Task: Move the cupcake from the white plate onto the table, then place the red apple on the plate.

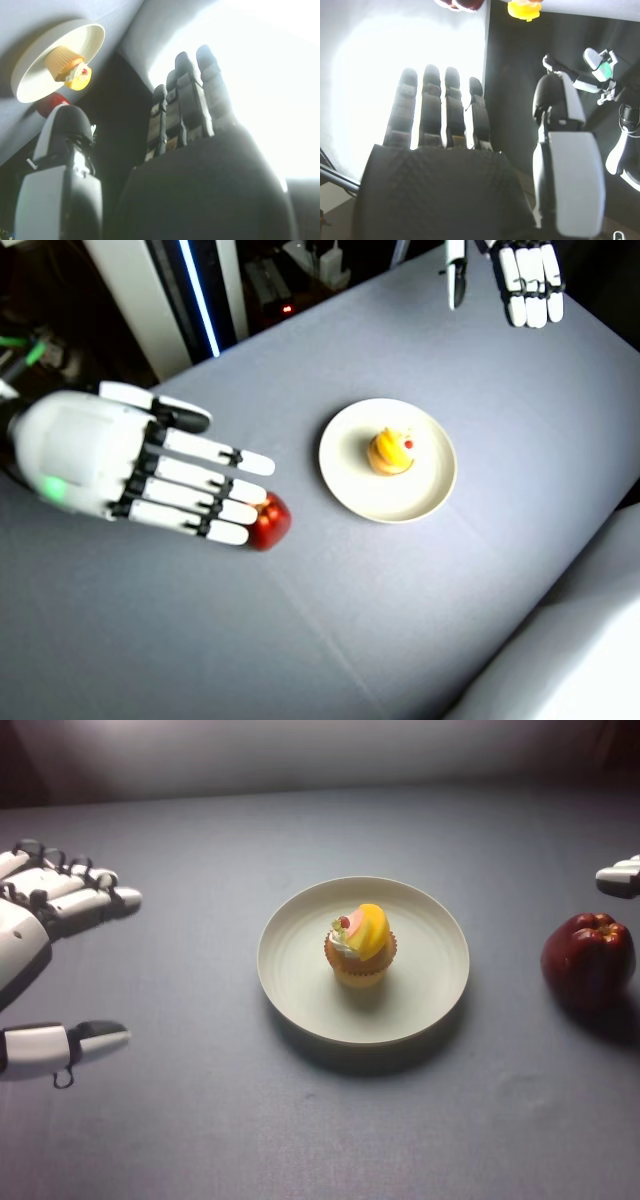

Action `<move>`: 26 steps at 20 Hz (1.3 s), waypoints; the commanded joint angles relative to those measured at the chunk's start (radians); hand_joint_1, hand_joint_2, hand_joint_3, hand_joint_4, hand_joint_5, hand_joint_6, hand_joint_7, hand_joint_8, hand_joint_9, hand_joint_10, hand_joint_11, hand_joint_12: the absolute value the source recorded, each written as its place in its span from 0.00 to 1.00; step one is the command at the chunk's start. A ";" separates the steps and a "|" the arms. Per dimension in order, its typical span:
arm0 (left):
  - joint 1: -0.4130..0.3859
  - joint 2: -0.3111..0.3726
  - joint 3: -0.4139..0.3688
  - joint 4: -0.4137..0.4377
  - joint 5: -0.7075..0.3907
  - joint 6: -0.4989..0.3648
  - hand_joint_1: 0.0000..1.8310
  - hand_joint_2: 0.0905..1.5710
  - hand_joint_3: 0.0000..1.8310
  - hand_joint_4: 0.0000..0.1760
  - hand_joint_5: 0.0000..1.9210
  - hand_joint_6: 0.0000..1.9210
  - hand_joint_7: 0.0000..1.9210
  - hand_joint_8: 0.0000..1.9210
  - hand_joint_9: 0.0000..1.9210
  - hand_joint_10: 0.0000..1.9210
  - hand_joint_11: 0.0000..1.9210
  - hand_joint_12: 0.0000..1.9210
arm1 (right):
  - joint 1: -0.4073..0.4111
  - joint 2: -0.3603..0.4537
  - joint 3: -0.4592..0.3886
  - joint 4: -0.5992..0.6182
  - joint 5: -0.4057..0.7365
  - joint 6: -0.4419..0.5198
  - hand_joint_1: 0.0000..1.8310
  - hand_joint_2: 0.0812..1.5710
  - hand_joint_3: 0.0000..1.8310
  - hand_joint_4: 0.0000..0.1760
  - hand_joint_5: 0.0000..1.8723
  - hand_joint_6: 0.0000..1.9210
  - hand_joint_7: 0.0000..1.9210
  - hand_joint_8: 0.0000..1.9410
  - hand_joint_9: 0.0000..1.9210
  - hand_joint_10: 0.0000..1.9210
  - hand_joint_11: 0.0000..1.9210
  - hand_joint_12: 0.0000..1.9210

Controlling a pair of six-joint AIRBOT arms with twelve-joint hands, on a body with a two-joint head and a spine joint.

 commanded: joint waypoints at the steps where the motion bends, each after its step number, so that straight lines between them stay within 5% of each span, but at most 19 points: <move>1: -0.008 0.003 0.005 -0.001 -0.121 -0.004 0.42 0.62 0.00 0.10 0.22 0.00 0.18 0.00 0.17 0.01 0.02 0.43 | 0.002 0.003 0.004 0.026 0.119 0.004 0.51 0.73 0.00 0.18 0.17 0.00 0.16 0.00 0.14 0.00 0.03 0.29; 5: -0.094 -0.052 0.050 0.043 -0.051 -0.006 0.44 0.63 0.00 0.00 0.21 0.00 0.17 0.00 0.16 0.00 0.00 0.41 | 0.002 0.002 0.004 0.026 0.119 0.003 0.50 0.73 0.00 0.22 0.18 0.00 0.17 0.00 0.15 0.00 0.05 0.28; 7: -0.202 -0.124 0.108 0.097 0.046 -0.006 0.43 0.61 0.00 0.07 0.23 0.00 0.17 0.00 0.18 0.00 0.02 0.42 | 0.002 0.001 0.005 0.021 0.120 0.003 0.51 0.73 0.00 0.23 0.18 0.00 0.16 0.00 0.13 0.00 0.04 0.26; 8: -0.239 -0.155 0.134 0.112 0.084 -0.006 0.43 0.61 0.00 0.19 0.22 0.00 0.17 0.00 0.16 0.00 0.00 0.42 | 0.003 0.002 0.006 0.016 0.122 0.003 0.51 0.73 0.00 0.27 0.17 0.00 0.15 0.00 0.13 0.00 0.04 0.26; 9: -0.299 -0.199 0.172 0.136 0.145 -0.006 0.37 0.62 0.00 0.75 0.20 0.00 0.15 0.00 0.14 0.00 0.01 0.34 | 0.011 0.002 0.008 0.010 0.126 0.003 0.51 0.72 0.00 0.44 0.16 0.00 0.14 0.00 0.12 0.00 0.06 0.23; 10: -0.338 -0.227 0.194 0.149 0.185 -0.006 0.37 0.61 0.00 0.95 0.19 0.00 0.16 0.00 0.14 0.00 0.04 0.26 | 0.018 0.002 0.008 0.007 0.129 0.001 0.51 0.71 0.00 0.45 0.16 0.00 0.14 0.00 0.13 0.00 0.09 0.21; 12: -0.413 -0.301 0.247 0.166 0.257 -0.006 0.46 0.61 0.00 0.80 0.19 0.00 0.17 0.00 0.15 0.00 0.06 0.20 | 0.025 0.002 0.008 0.006 0.146 -0.009 0.52 0.74 0.00 0.42 0.12 0.00 0.12 0.00 0.10 0.00 0.06 0.17; 13: -0.422 -0.323 0.261 0.164 0.266 -0.006 0.48 0.60 0.00 0.71 0.19 0.00 0.19 0.00 0.17 0.00 0.05 0.26 | 0.031 0.002 0.008 0.006 0.149 -0.015 0.51 0.75 0.00 0.51 0.09 0.00 0.08 0.00 0.07 0.00 0.04 0.16; 15: -0.442 -0.381 0.299 0.137 0.279 -0.007 0.53 0.57 0.00 0.48 0.22 0.00 0.20 0.00 0.15 0.00 0.00 0.32 | 0.066 -0.006 0.009 0.002 0.151 -0.044 0.46 0.75 0.00 0.44 0.01 0.00 0.01 0.00 0.02 0.00 0.02 0.14; 16: -0.452 -0.403 0.313 0.130 0.286 -0.007 0.53 0.57 0.00 0.51 0.21 0.00 0.19 0.00 0.13 0.00 0.00 0.28 | 0.083 -0.012 0.012 -0.007 0.152 -0.050 0.45 0.75 0.00 0.41 0.00 0.00 0.00 0.00 0.01 0.00 0.02 0.14; 18: -0.472 -0.440 0.337 0.128 0.307 -0.007 0.51 0.57 0.00 0.52 0.21 0.00 0.18 0.00 0.15 0.00 0.00 0.40 | 0.111 -0.028 0.023 -0.021 0.152 -0.051 0.43 0.74 0.00 0.54 0.00 0.00 0.00 0.00 0.02 0.00 0.03 0.15; 20: -0.487 -0.486 0.368 0.128 0.338 -0.007 0.51 0.56 0.00 0.57 0.21 0.00 0.17 0.00 0.15 0.00 0.00 0.40 | 0.129 -0.042 0.034 -0.026 0.152 -0.051 0.43 0.73 0.00 0.66 0.00 0.00 0.00 0.00 0.01 0.00 0.03 0.15; 22: -0.494 -0.519 0.392 0.128 0.364 -0.007 0.48 0.54 0.00 0.78 0.21 0.00 0.19 0.00 0.20 0.00 0.02 0.48 | 0.143 -0.051 0.041 -0.028 0.154 -0.051 0.42 0.74 0.00 0.80 0.00 0.00 0.01 0.00 0.03 0.01 0.03 0.15; 23: -0.496 -0.530 0.400 0.128 0.377 -0.007 0.47 0.54 0.00 0.77 0.21 0.00 0.19 0.00 0.21 0.01 0.02 0.49 | 0.148 -0.054 0.042 -0.029 0.155 -0.051 0.40 0.74 0.00 0.74 0.00 0.00 0.00 0.00 0.02 0.00 0.03 0.15; 26: -0.501 -0.576 0.437 0.128 0.419 -0.007 0.47 0.54 0.00 0.82 0.20 0.00 0.19 0.00 0.21 0.00 0.03 0.50 | 0.151 -0.062 0.045 -0.031 0.159 -0.051 0.39 0.76 0.01 0.79 0.00 0.00 0.01 0.00 0.03 0.00 0.03 0.15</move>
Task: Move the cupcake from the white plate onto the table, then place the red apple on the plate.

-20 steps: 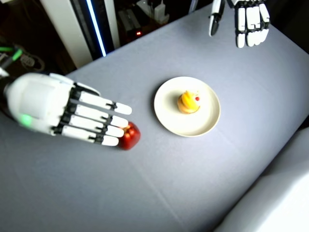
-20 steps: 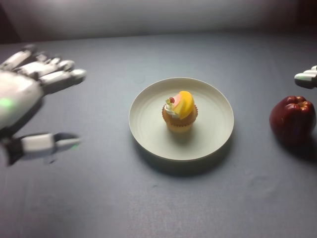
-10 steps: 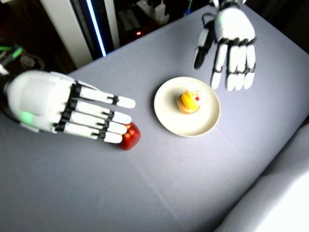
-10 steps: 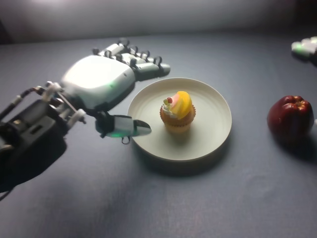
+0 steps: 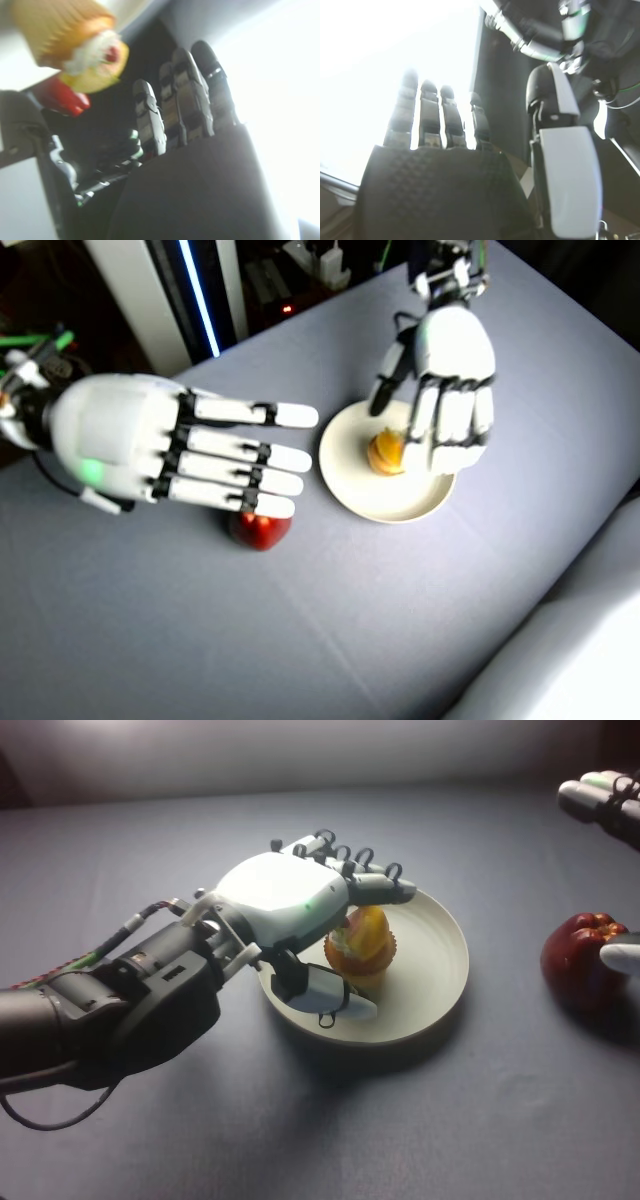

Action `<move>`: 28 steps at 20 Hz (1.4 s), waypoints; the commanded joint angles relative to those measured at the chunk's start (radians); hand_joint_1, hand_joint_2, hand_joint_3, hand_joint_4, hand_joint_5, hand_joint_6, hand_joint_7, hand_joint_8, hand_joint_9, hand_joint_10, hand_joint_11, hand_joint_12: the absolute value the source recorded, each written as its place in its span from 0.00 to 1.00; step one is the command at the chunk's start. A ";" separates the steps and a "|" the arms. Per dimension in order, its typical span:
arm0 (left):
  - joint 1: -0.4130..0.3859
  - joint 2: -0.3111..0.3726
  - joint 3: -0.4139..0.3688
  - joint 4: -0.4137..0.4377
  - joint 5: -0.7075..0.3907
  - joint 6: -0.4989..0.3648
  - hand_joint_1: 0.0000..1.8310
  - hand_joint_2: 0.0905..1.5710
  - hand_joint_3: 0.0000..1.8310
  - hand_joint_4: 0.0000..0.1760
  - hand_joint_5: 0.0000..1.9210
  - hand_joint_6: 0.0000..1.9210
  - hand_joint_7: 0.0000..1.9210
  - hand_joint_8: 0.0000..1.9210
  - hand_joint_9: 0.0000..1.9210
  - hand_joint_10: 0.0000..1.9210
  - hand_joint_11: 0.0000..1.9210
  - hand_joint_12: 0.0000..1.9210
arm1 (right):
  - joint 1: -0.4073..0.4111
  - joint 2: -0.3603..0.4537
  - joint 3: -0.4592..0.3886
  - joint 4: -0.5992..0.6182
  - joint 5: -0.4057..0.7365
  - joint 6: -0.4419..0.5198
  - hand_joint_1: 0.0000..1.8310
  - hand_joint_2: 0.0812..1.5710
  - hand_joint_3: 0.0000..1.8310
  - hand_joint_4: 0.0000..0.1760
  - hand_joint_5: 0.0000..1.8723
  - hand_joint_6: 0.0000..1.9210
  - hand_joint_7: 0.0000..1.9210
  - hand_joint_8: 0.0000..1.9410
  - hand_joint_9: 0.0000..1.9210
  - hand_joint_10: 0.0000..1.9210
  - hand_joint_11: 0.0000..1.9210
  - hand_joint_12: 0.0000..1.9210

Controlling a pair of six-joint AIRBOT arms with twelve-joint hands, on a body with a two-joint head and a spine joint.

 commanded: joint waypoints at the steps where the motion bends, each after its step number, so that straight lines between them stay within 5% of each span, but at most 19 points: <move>1: -0.013 -0.002 0.006 0.009 -0.102 0.000 0.47 0.54 0.00 0.60 0.22 0.00 0.20 0.00 0.21 0.00 0.03 0.48 | 0.012 -0.001 0.004 0.025 0.121 0.002 0.40 0.76 0.00 0.75 0.00 0.00 0.02 0.00 0.04 0.00 0.04 0.15; 3: -0.013 -0.015 0.020 0.009 -0.085 0.000 0.50 0.55 0.00 0.41 0.25 0.00 0.23 0.00 0.22 0.00 0.04 0.43 | 0.012 -0.005 0.005 0.026 0.120 0.002 0.41 0.77 0.00 0.59 0.00 0.00 0.02 0.00 0.05 0.01 0.05 0.16; 6: -0.015 -0.035 0.047 0.008 -0.056 0.000 0.55 0.57 0.00 0.00 0.32 0.00 0.32 0.01 0.33 0.02 0.12 0.53 | 0.012 -0.008 0.006 0.026 0.119 0.002 0.42 0.78 0.00 0.57 0.00 0.00 0.03 0.00 0.06 0.00 0.04 0.19; 8: -0.017 -0.040 0.052 0.008 -0.052 0.000 0.55 0.65 0.00 0.00 0.44 0.01 0.44 0.02 0.40 0.04 0.10 0.68 | 0.012 -0.008 0.006 0.026 0.117 0.002 0.39 0.78 0.00 0.55 0.00 0.00 0.03 0.00 0.06 0.00 0.05 0.20; 9: -0.022 -0.040 0.052 0.009 -0.054 0.000 0.67 0.66 0.00 0.00 0.59 0.15 0.53 0.45 0.48 0.30 0.26 0.76 | 0.011 -0.008 0.006 0.026 0.115 0.002 0.39 0.78 0.00 0.53 0.00 0.00 0.03 0.00 0.07 0.01 0.06 0.20; 10: -0.026 -0.038 0.052 0.009 -0.059 0.000 0.69 0.68 0.00 0.00 0.56 0.29 0.52 0.58 0.49 0.47 0.32 0.79 | 0.011 -0.008 0.006 0.026 0.113 0.003 0.41 0.79 0.00 0.52 0.00 0.00 0.03 0.00 0.06 0.00 0.06 0.20; 11: -0.029 -0.035 0.050 0.009 -0.067 -0.001 0.69 0.69 0.00 0.00 0.54 0.35 0.51 0.63 0.48 0.55 0.33 0.82 | 0.009 -0.009 0.006 0.026 0.112 0.005 0.42 0.79 0.00 0.50 0.00 0.00 0.03 0.00 0.06 0.00 0.06 0.20; 12: -0.031 -0.027 0.045 0.009 -0.077 -0.001 0.67 0.70 0.00 0.00 0.49 0.48 0.51 0.58 0.47 0.45 0.28 0.78 | 0.006 -0.009 0.006 0.026 0.111 0.007 0.42 0.79 0.00 0.48 0.00 0.00 0.03 0.00 0.06 0.00 0.05 0.20; 14: -0.033 0.004 0.026 0.009 -0.098 -0.003 0.74 0.71 0.00 0.00 0.42 0.53 0.49 0.52 0.48 0.67 0.34 0.72 | 0.005 -0.009 0.005 0.026 0.107 0.010 0.41 0.80 0.00 0.49 0.00 0.00 0.04 0.00 0.07 0.00 0.06 0.21; 16: -0.034 0.069 -0.021 0.022 -0.143 -0.008 0.71 0.66 0.00 0.00 0.56 0.31 0.58 0.49 0.54 0.48 0.40 0.70 | 0.005 -0.009 0.001 0.026 0.105 0.015 0.40 0.80 0.00 0.45 0.00 0.00 0.04 0.00 0.07 0.00 0.06 0.21; 18: -0.027 0.124 -0.060 0.027 -0.187 -0.008 0.75 0.67 0.00 0.00 0.52 0.48 0.56 0.38 0.48 0.62 0.32 0.58 | 0.005 -0.009 -0.003 0.029 0.105 0.019 0.40 0.79 0.00 0.38 0.00 0.00 0.04 0.00 0.08 0.00 0.06 0.21; 19: -0.015 0.166 -0.087 0.028 -0.218 -0.008 0.68 0.68 0.00 0.00 0.51 0.52 0.54 0.44 0.49 0.31 0.34 0.54 | 0.003 -0.009 -0.005 0.031 0.104 0.019 0.41 0.79 0.00 0.38 0.00 0.00 0.04 0.00 0.08 0.00 0.05 0.21; 21: 0.016 0.228 -0.124 0.028 -0.247 -0.010 0.67 0.69 0.00 0.13 0.50 0.53 0.54 0.46 0.58 0.08 0.38 0.51 | -0.003 -0.009 -0.009 0.036 0.104 0.022 0.39 0.80 0.00 0.36 0.00 0.00 0.04 0.00 0.08 0.00 0.06 0.21; 22: 0.037 0.256 -0.140 0.030 -0.247 -0.012 0.67 0.68 0.00 0.12 0.53 0.46 0.55 0.47 0.59 0.06 0.38 0.51 | -0.007 -0.009 -0.009 0.038 0.104 0.025 0.39 0.80 0.00 0.35 0.00 0.00 0.04 0.00 0.08 0.00 0.06 0.21; 23: 0.061 0.283 -0.156 0.036 -0.235 -0.012 0.74 0.65 0.01 0.00 0.57 0.37 0.59 0.36 0.53 0.48 0.38 0.50 | -0.011 -0.009 -0.009 0.039 0.104 0.029 0.39 0.80 0.00 0.36 0.00 0.00 0.04 0.00 0.08 0.00 0.06 0.22; 25: 0.095 0.304 -0.167 0.029 -0.227 -0.012 0.67 0.69 0.00 0.00 0.55 0.43 0.47 0.58 0.48 0.20 0.31 0.54 | -0.016 -0.009 -0.010 0.042 0.103 0.034 0.41 0.81 0.00 0.37 0.00 0.00 0.03 0.00 0.07 0.00 0.05 0.21; 26: 0.107 0.307 -0.167 0.020 -0.225 -0.012 0.64 0.70 0.00 0.00 0.51 0.50 0.41 0.24 0.41 0.09 0.19 0.54 | -0.017 -0.009 -0.010 0.043 0.103 0.037 0.41 0.81 0.00 0.40 0.00 0.00 0.02 0.00 0.06 0.00 0.05 0.21; 27: 0.119 0.310 -0.167 0.009 -0.219 -0.012 0.66 0.70 0.00 0.00 0.55 0.42 0.43 0.57 0.45 0.11 0.17 0.66 | -0.019 -0.009 -0.010 0.043 0.103 0.040 0.41 0.81 0.00 0.40 0.00 0.00 0.03 0.00 0.07 0.00 0.05 0.21; 28: 0.132 0.311 -0.167 0.001 -0.211 -0.012 0.67 0.70 0.00 0.00 0.52 0.45 0.49 0.58 0.52 0.14 0.25 0.66 | -0.021 -0.009 -0.010 0.043 0.103 0.042 0.43 0.81 0.00 0.37 0.00 0.00 0.04 0.00 0.08 0.00 0.06 0.21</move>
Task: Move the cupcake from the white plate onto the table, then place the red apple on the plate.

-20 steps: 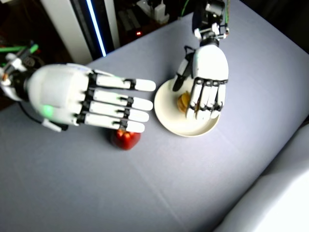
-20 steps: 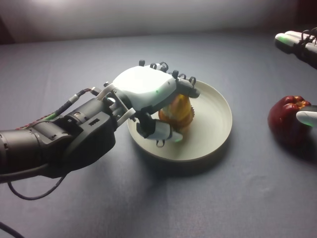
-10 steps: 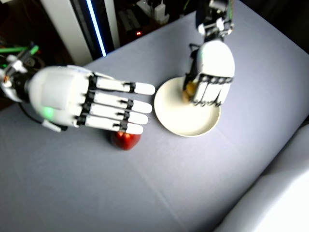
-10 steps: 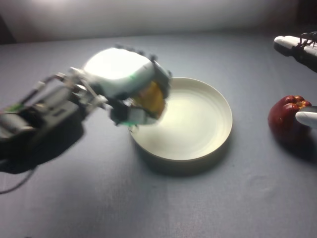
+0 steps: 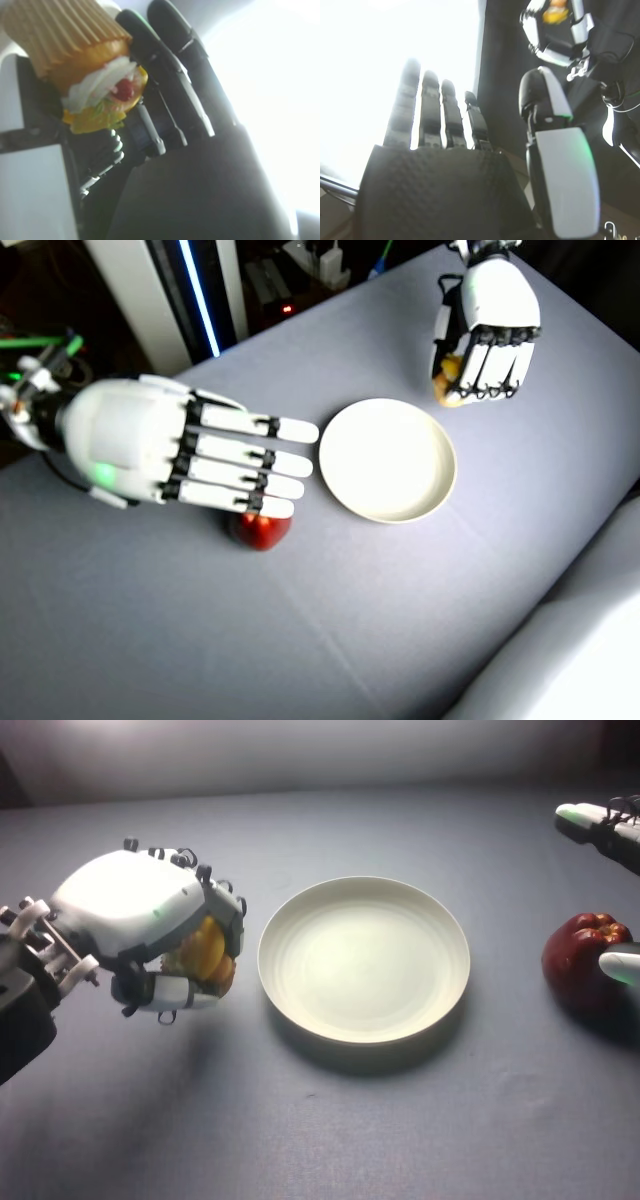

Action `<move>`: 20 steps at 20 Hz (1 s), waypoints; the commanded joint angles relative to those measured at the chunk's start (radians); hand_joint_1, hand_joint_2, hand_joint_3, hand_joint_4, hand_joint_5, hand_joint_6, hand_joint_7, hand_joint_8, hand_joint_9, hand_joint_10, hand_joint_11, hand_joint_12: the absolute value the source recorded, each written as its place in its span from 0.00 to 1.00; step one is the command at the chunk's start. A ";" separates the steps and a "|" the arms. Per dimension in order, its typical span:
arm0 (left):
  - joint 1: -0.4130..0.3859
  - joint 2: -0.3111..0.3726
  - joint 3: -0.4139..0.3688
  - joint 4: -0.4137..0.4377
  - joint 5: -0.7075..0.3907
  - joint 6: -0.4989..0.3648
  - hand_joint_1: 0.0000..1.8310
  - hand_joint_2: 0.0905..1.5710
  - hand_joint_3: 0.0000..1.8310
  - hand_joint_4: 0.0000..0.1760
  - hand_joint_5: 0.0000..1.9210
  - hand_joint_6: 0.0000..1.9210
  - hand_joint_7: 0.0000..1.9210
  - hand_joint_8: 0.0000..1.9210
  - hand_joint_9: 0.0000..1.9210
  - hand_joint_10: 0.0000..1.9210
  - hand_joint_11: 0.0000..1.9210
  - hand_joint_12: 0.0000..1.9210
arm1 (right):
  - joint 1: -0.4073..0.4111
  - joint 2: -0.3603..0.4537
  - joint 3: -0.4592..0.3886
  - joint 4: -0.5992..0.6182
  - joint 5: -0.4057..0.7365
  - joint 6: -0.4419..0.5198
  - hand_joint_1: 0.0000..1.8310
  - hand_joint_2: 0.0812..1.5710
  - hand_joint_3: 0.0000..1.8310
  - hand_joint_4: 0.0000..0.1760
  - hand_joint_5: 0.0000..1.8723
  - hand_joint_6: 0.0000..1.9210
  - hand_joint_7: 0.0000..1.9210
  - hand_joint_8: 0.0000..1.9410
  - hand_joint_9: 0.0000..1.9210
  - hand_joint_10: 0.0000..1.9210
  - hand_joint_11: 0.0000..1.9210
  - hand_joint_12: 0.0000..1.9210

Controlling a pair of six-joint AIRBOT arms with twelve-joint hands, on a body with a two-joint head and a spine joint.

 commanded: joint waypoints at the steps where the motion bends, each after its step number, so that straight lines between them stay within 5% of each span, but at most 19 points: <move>1: 0.002 0.015 -0.002 -0.002 -0.108 -0.004 0.67 0.68 0.00 0.00 0.51 0.47 0.55 0.50 0.58 0.13 0.36 0.55 | 0.004 0.002 0.002 0.027 0.124 0.009 0.44 0.81 0.00 0.32 0.00 0.00 0.05 0.00 0.08 0.00 0.06 0.21; 2: 0.013 0.016 -0.002 -0.008 -0.104 -0.004 0.74 0.67 0.00 0.00 0.51 0.43 0.56 0.44 0.52 0.49 0.41 0.49 | 0.003 0.002 0.002 0.027 0.124 0.009 0.44 0.81 0.00 0.29 0.00 0.00 0.05 0.01 0.08 0.00 0.06 0.22; 4: 0.036 0.020 -0.005 -0.030 -0.111 -0.004 0.75 0.67 0.00 0.00 0.51 0.43 0.56 0.44 0.48 0.60 0.38 0.50 | -0.001 0.002 0.002 0.028 0.123 0.011 0.42 0.81 0.00 0.31 0.00 0.00 0.05 0.00 0.09 0.01 0.07 0.22; 5: 0.047 0.024 -0.007 -0.044 -0.118 -0.003 0.75 0.70 0.00 0.00 0.52 0.34 0.49 0.60 0.44 0.67 0.36 0.60 | -0.003 0.002 0.001 0.029 0.123 0.013 0.42 0.81 0.00 0.31 0.00 0.00 0.05 0.00 0.09 0.00 0.06 0.22; 6: 0.055 0.028 -0.011 -0.053 -0.122 0.001 0.71 0.69 0.00 0.00 0.56 0.28 0.49 0.65 0.47 0.51 0.37 0.66 | -0.005 0.002 0.001 0.030 0.123 0.014 0.41 0.82 0.00 0.37 0.00 0.00 0.05 0.00 0.08 0.00 0.06 0.21; 8: 0.078 0.038 -0.020 -0.082 -0.134 0.016 0.70 0.67 0.00 0.00 0.59 0.27 0.53 0.59 0.50 0.35 0.35 0.64 | -0.009 0.002 0.000 0.033 0.123 0.015 0.41 0.81 0.00 0.36 0.00 0.00 0.05 0.00 0.08 0.00 0.06 0.21; 9: 0.090 0.042 -0.023 -0.095 -0.142 0.016 0.69 0.67 0.00 0.00 0.54 0.40 0.56 0.50 0.51 0.27 0.33 0.61 | -0.011 0.002 0.000 0.033 0.123 0.015 0.41 0.81 0.00 0.36 0.00 0.00 0.05 0.00 0.08 0.00 0.06 0.21; 10: 0.099 0.046 -0.026 -0.104 -0.149 0.016 0.68 0.68 0.00 0.00 0.53 0.42 0.54 0.52 0.51 0.22 0.30 0.62 | -0.011 0.002 -0.001 0.034 0.123 0.015 0.40 0.81 0.00 0.38 0.00 0.00 0.05 0.00 0.08 0.00 0.07 0.20; 12: 0.106 0.048 -0.028 -0.113 -0.157 0.016 0.67 0.68 0.00 0.17 0.52 0.49 0.54 0.48 0.51 0.07 0.28 0.52 | -0.013 0.004 -0.003 0.035 0.123 0.016 0.41 0.81 0.00 0.33 0.00 0.00 0.06 0.00 0.08 0.00 0.07 0.20; 13: 0.106 0.049 -0.028 -0.114 -0.160 0.016 0.65 0.67 0.00 0.00 0.53 0.47 0.49 0.20 0.50 0.04 0.27 0.51 | -0.015 0.005 -0.004 0.036 0.123 0.016 0.41 0.81 0.00 0.37 0.00 0.00 0.05 0.00 0.08 0.00 0.06 0.20; 14: 0.106 0.050 -0.029 -0.114 -0.162 0.016 0.66 0.62 0.00 0.00 0.46 0.18 0.49 0.08 0.50 0.02 0.28 0.46 | -0.015 0.006 -0.004 0.036 0.123 0.016 0.41 0.81 0.00 0.40 0.00 0.00 0.05 0.00 0.07 0.00 0.05 0.20; 15: 0.106 0.052 -0.030 -0.114 -0.163 0.017 0.66 0.59 0.00 0.00 0.43 0.05 0.46 0.02 0.46 0.00 0.28 0.40 | -0.015 0.006 -0.004 0.036 0.123 0.016 0.41 0.81 0.00 0.36 0.00 0.00 0.05 0.00 0.08 0.00 0.06 0.20; 17: 0.106 0.056 -0.033 -0.114 -0.167 0.020 0.62 0.57 0.00 0.00 0.36 0.00 0.39 0.00 0.40 0.00 0.26 0.32 | -0.016 0.006 -0.004 0.036 0.123 0.016 0.40 0.81 0.00 0.37 0.00 0.00 0.05 0.00 0.09 0.00 0.07 0.21; 18: 0.106 0.057 -0.035 -0.114 -0.167 0.022 0.59 0.57 0.00 0.00 0.32 0.00 0.33 0.00 0.35 0.00 0.22 0.30 | -0.017 0.006 -0.005 0.036 0.123 0.016 0.42 0.81 0.00 0.29 0.00 0.00 0.06 0.00 0.08 0.00 0.06 0.21; 20: 0.106 0.059 -0.036 -0.114 -0.169 0.022 0.57 0.55 0.00 0.00 0.28 0.00 0.30 0.00 0.33 0.00 0.21 0.29 | -0.019 0.006 -0.005 0.037 0.123 0.016 0.43 0.81 0.00 0.34 0.01 0.00 0.05 0.00 0.08 0.00 0.06 0.21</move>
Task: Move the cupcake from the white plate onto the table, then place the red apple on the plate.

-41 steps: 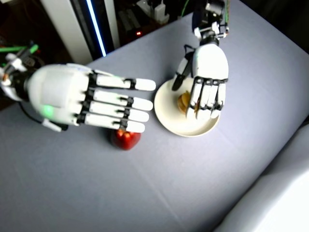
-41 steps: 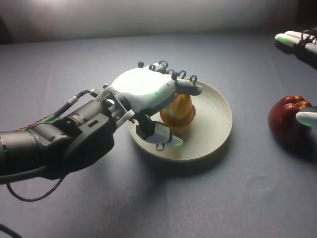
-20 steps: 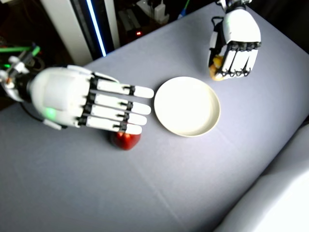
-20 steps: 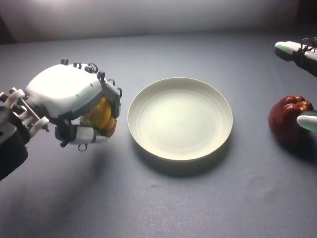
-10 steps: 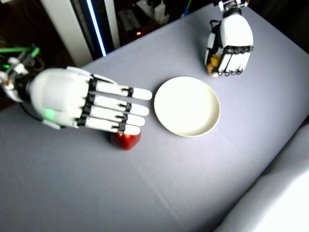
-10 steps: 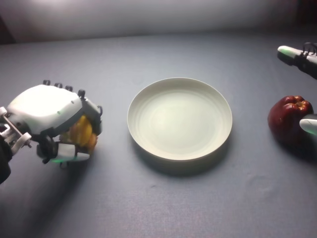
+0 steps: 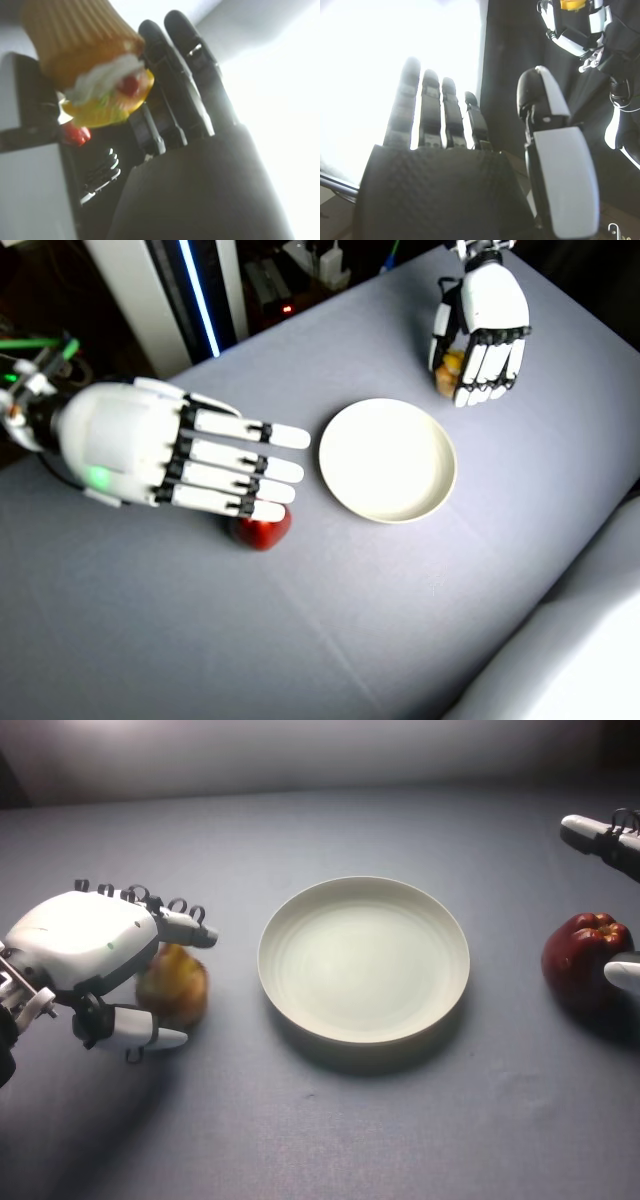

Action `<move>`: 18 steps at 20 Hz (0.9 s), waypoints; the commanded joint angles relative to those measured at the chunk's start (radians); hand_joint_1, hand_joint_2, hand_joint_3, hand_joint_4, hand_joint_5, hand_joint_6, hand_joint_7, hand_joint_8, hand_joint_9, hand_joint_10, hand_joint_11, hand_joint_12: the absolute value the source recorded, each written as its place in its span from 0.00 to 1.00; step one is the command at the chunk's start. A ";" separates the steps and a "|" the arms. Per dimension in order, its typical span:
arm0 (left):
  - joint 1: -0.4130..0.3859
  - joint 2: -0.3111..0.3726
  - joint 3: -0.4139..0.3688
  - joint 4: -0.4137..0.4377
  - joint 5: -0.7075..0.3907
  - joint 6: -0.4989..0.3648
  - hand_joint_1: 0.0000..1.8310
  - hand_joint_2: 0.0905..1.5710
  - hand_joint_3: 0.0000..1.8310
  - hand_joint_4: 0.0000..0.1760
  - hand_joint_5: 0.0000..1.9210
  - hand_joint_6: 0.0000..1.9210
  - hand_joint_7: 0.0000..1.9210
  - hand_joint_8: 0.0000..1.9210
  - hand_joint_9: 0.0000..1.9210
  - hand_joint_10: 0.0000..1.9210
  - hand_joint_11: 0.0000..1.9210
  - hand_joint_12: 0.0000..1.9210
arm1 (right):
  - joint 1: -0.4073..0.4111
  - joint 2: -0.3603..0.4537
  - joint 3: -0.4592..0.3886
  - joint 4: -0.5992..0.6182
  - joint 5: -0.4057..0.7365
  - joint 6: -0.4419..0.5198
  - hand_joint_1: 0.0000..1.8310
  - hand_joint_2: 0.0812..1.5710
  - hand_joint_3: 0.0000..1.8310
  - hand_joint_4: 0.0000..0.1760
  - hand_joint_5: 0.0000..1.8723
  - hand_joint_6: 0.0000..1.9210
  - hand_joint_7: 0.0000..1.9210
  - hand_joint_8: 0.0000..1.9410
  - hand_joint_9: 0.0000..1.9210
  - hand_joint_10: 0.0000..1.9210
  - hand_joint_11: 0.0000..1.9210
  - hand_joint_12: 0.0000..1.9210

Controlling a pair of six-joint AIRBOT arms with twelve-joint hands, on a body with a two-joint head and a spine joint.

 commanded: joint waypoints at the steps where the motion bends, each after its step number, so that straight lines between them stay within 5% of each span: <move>1: -0.005 0.016 -0.002 0.007 -0.120 0.006 0.58 0.55 0.00 0.01 0.28 0.00 0.30 0.00 0.33 0.00 0.20 0.30 | -0.002 0.005 -0.001 0.025 0.127 0.011 0.43 0.81 0.00 0.35 0.01 0.00 0.05 0.00 0.08 0.00 0.06 0.21; 8: 0.005 0.028 -0.015 0.007 -0.146 0.006 0.62 0.55 0.00 0.19 0.28 0.00 0.27 0.00 0.32 0.00 0.20 0.29 | -0.011 0.005 -0.001 0.029 0.127 0.012 0.46 0.81 0.00 0.28 0.01 0.00 0.05 0.00 0.08 0.00 0.05 0.21; 9: 0.009 0.036 -0.025 0.007 -0.165 0.006 0.62 0.55 0.00 0.29 0.26 0.00 0.25 0.00 0.32 0.00 0.20 0.30 | -0.015 0.006 0.000 0.029 0.122 0.012 0.47 0.81 0.00 0.27 0.01 0.00 0.04 0.00 0.07 0.00 0.03 0.23; 10: 0.014 0.046 -0.035 0.007 -0.185 0.007 0.58 0.54 0.00 0.52 0.22 0.00 0.22 0.00 0.27 0.00 0.15 0.30 | -0.018 0.009 0.001 0.028 0.112 0.012 0.50 0.80 0.00 0.26 0.02 0.00 0.05 0.00 0.07 0.00 0.02 0.24; 11: 0.024 0.064 -0.052 0.006 -0.218 0.009 0.57 0.54 0.00 0.69 0.18 0.00 0.19 0.00 0.21 0.00 0.06 0.33 | -0.024 0.009 0.007 0.023 0.093 0.012 0.50 0.79 0.00 0.36 0.02 0.00 0.05 0.00 0.07 0.00 0.01 0.24; 13: 0.045 0.097 -0.086 0.001 -0.286 0.016 0.57 0.53 0.00 0.92 0.07 0.00 0.04 0.00 0.01 0.00 0.00 0.03 | -0.024 0.012 0.025 -0.011 0.038 0.012 0.54 0.75 0.00 0.55 0.02 0.00 0.03 0.00 0.05 0.00 0.00 0.22; 15: 0.070 0.132 -0.123 -0.005 -0.350 0.032 0.52 0.52 0.00 0.99 0.01 0.00 0.00 0.00 0.00 0.00 0.00 0.00 | 0.002 0.012 0.045 -0.051 -0.036 0.012 0.60 0.68 0.00 0.72 0.00 0.00 0.00 0.00 0.01 0.00 0.00 0.17; 16: 0.084 0.152 -0.146 -0.006 -0.383 0.044 0.44 0.49 0.00 1.00 0.00 0.00 0.00 0.00 0.00 0.00 0.00 0.00 | 0.019 0.012 0.058 -0.077 -0.087 0.016 0.59 0.66 0.00 0.94 0.00 0.00 0.00 0.00 0.00 0.00 0.00 0.09; 18: 0.106 0.179 -0.176 -0.003 -0.433 0.047 0.37 0.47 0.00 1.00 0.00 0.00 0.00 0.00 0.00 0.00 0.00 0.00 | 0.053 0.011 0.084 -0.120 -0.173 0.024 0.57 0.60 0.00 1.00 0.01 0.00 0.01 0.00 0.02 0.01 0.02 0.10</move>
